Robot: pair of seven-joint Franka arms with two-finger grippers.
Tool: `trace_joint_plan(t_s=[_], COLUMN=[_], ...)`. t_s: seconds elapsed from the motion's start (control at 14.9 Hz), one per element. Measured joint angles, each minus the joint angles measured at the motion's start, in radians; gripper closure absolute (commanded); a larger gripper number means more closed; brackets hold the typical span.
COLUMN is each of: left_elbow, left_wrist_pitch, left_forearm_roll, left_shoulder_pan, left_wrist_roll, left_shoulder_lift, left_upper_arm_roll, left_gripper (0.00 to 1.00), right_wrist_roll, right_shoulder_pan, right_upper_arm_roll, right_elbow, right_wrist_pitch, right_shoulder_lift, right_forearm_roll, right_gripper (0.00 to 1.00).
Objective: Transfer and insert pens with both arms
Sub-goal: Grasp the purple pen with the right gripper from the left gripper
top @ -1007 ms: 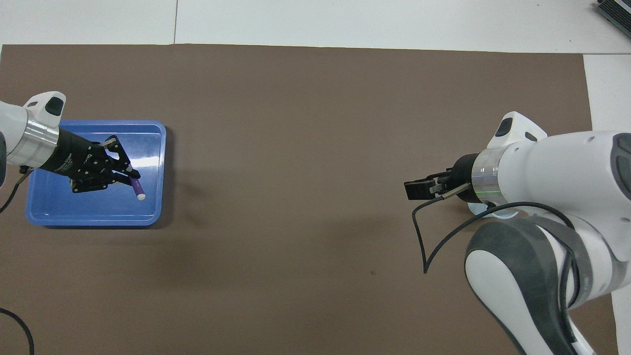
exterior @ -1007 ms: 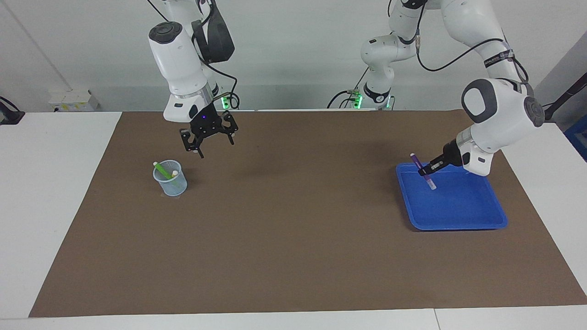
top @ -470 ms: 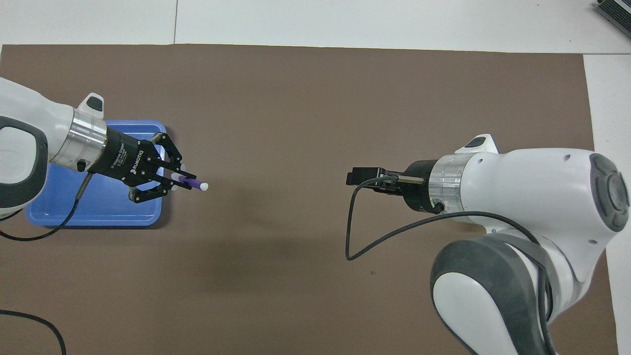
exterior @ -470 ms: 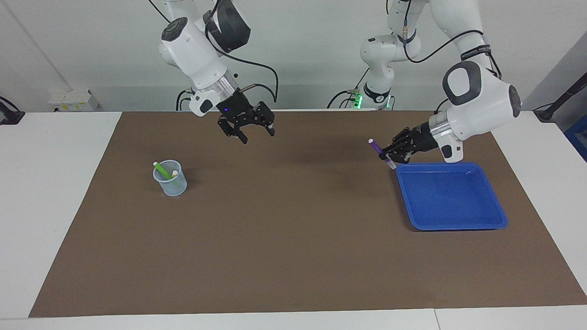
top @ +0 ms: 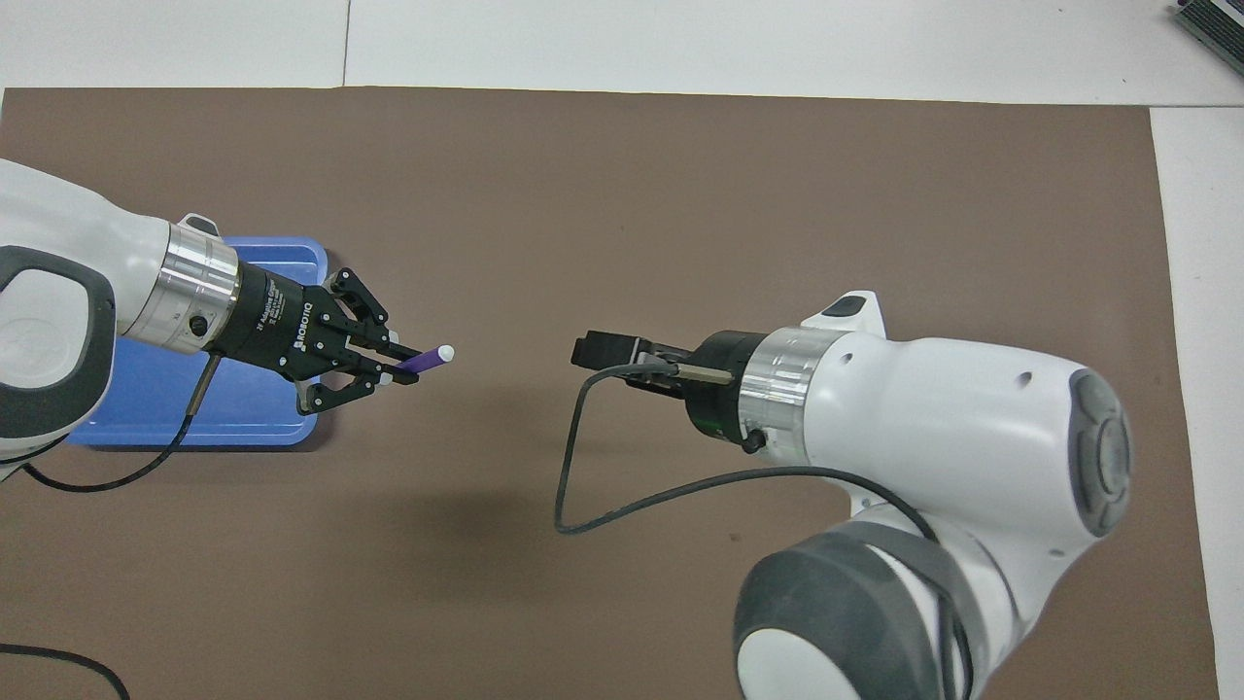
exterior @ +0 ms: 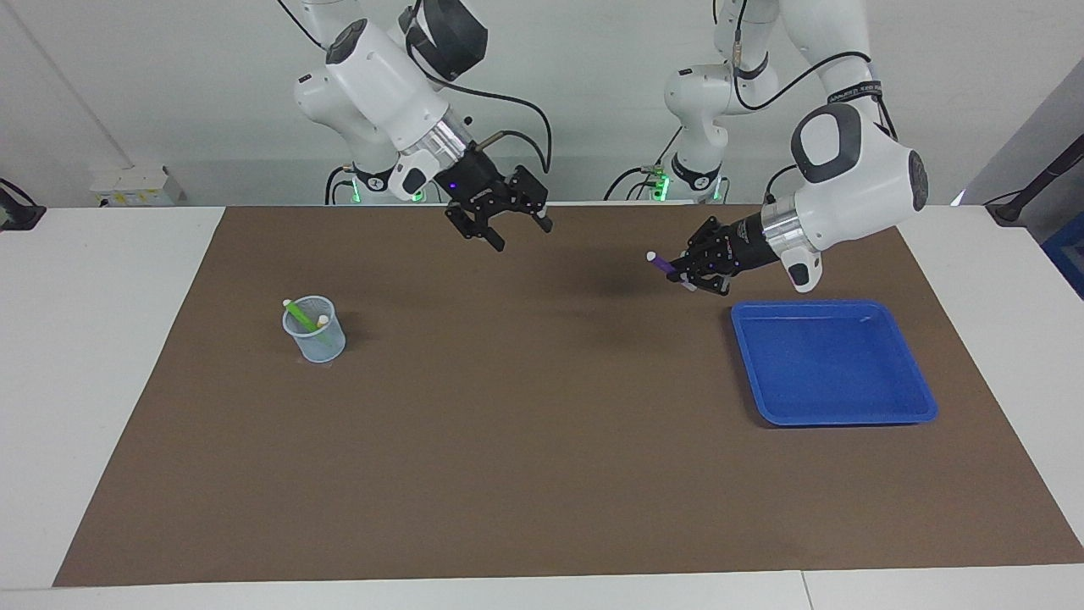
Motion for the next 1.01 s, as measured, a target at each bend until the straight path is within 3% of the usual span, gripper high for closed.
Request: trace_joint_plan(t_s=[0.27,0.54,1.01], left_elbow=[-0.044,-0.09,-0.101], left_wrist_pitch=[0.022,0.029,0.047], left_forearm_roll=[-0.013,-0.026,-0.045], left_shoulder_pan=[-0.039,-0.041,-0.039], left_wrist_roll=[-0.056,-0.095,-0.125], left_shoulder_lift=[-0.052,-0.102,-0.108], left_upper_arm_roll=[-0.001,0.004,0.008], left_gripper=[1.0,1.0,1.0], right_wrist_roll=[0.093,0.126,0.126], right_shoulder_pan=[0.122,0.155,0.182], right_upper_arm_roll=[0.002,0.002,0.001], right_elbow=[0.035,0.11,0.121], right_wrist_pitch=[0.153,0.195,0.24], right_shoulder_lift=[0.076,0.156,0.202], right_forearm_roll=[0.0,-0.004,-0.006], right_gripper=[0.15,0.37,0.4])
